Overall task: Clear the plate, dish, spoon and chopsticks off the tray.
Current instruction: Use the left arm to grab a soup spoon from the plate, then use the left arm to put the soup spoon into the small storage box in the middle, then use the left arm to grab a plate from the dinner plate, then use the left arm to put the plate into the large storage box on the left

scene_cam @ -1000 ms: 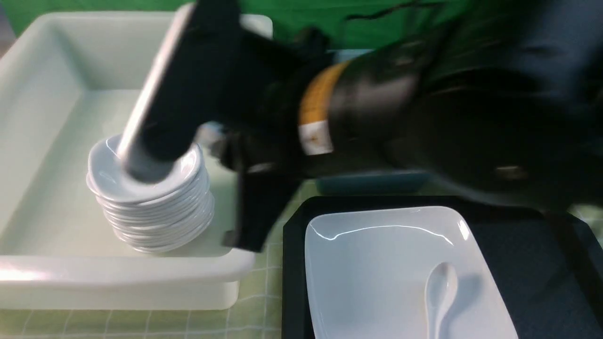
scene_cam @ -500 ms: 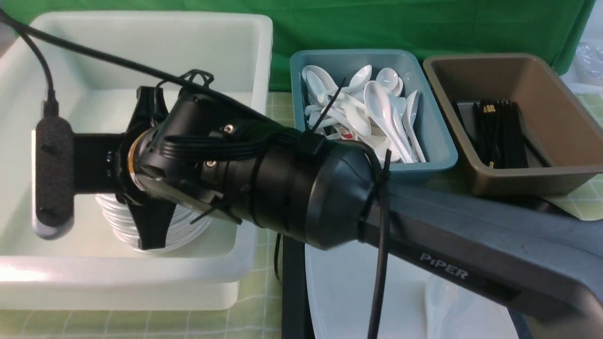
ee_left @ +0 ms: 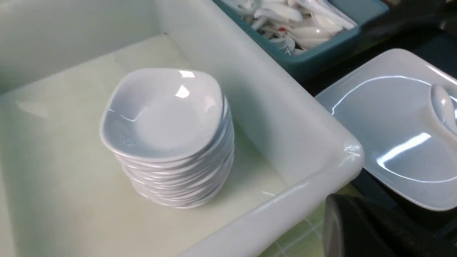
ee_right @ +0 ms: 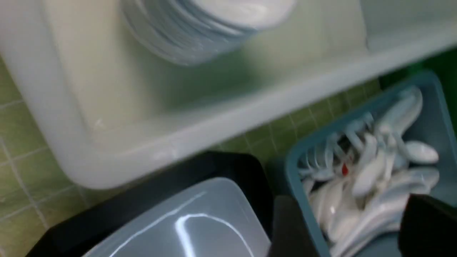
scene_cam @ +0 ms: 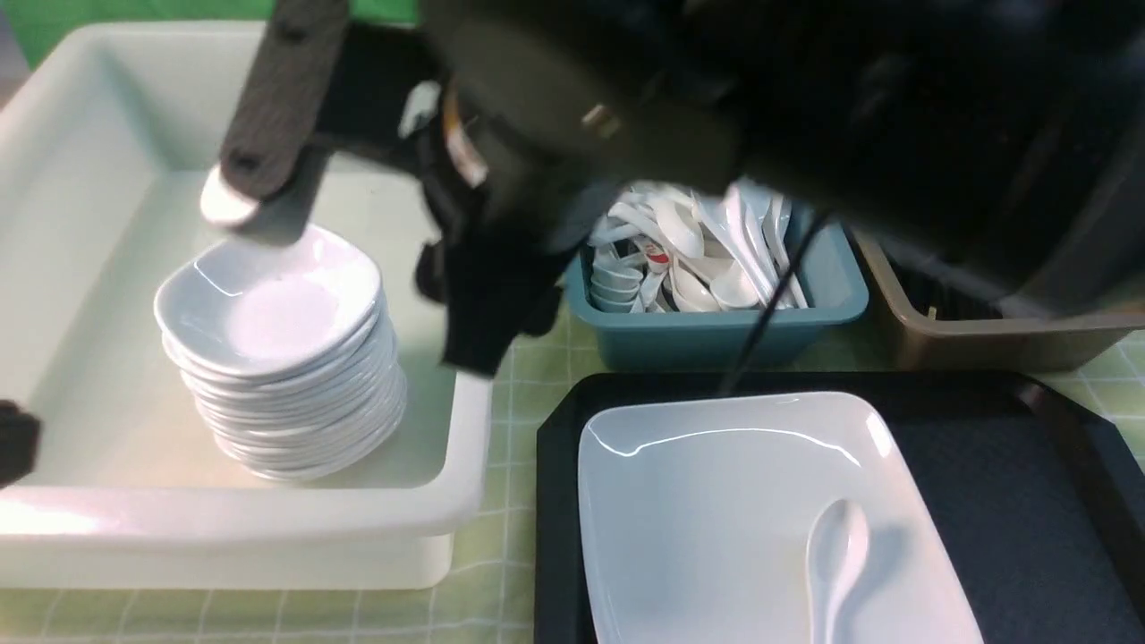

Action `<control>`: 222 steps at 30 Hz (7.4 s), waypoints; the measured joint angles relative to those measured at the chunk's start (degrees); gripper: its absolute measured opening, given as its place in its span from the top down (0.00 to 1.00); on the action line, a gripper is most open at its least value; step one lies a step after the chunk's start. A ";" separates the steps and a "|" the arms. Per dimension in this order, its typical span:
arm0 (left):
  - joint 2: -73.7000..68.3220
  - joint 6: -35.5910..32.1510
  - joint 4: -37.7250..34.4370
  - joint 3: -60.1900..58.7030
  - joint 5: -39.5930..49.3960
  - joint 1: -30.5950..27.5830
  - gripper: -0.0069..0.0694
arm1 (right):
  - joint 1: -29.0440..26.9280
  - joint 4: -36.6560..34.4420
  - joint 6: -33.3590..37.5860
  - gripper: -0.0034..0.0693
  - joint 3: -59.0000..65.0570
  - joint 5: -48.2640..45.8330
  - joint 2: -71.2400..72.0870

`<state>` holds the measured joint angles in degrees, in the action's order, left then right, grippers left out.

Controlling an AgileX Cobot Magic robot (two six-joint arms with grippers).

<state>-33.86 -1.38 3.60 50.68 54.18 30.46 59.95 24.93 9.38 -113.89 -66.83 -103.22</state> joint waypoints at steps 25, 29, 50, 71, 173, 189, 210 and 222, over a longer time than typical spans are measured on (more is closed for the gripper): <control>-71.10 2.05 -13.52 28.63 -9.93 25.69 0.84 | -10.20 0.17 -30.89 0.76 57.72 0.72 67.01; -79.87 5.39 -12.81 35.98 -4.82 26.41 0.63 | -10.20 0.13 -30.95 0.75 59.70 0.66 72.00; -88.42 7.08 -9.41 40.07 -4.30 26.59 0.70 | -10.20 0.10 -27.82 0.70 61.12 0.45 73.49; -80.54 4.10 8.36 59.74 -13.43 15.27 0.81 | -10.20 0.05 -27.88 0.68 61.12 0.41 73.56; -34.24 -15.51 24.07 28.43 -6.76 15.41 0.87 | -10.20 1.93 -30.59 0.91 56.87 21.98 71.35; -60.69 -18.58 23.82 28.43 -14.59 -16.35 0.87 | -10.20 -0.55 -27.82 0.91 56.87 18.20 70.15; -72.96 -29.29 8.56 38.02 -14.51 -23.51 0.87 | -10.20 -8.29 -24.99 0.90 56.87 17.70 70.15; -75.13 -30.45 5.33 38.65 -14.62 -24.00 0.86 | -10.20 -9.87 -24.84 0.90 56.87 17.58 70.15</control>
<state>-108.99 -31.83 8.93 89.33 39.56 6.45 49.75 15.06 -15.46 -57.02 -49.26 -33.07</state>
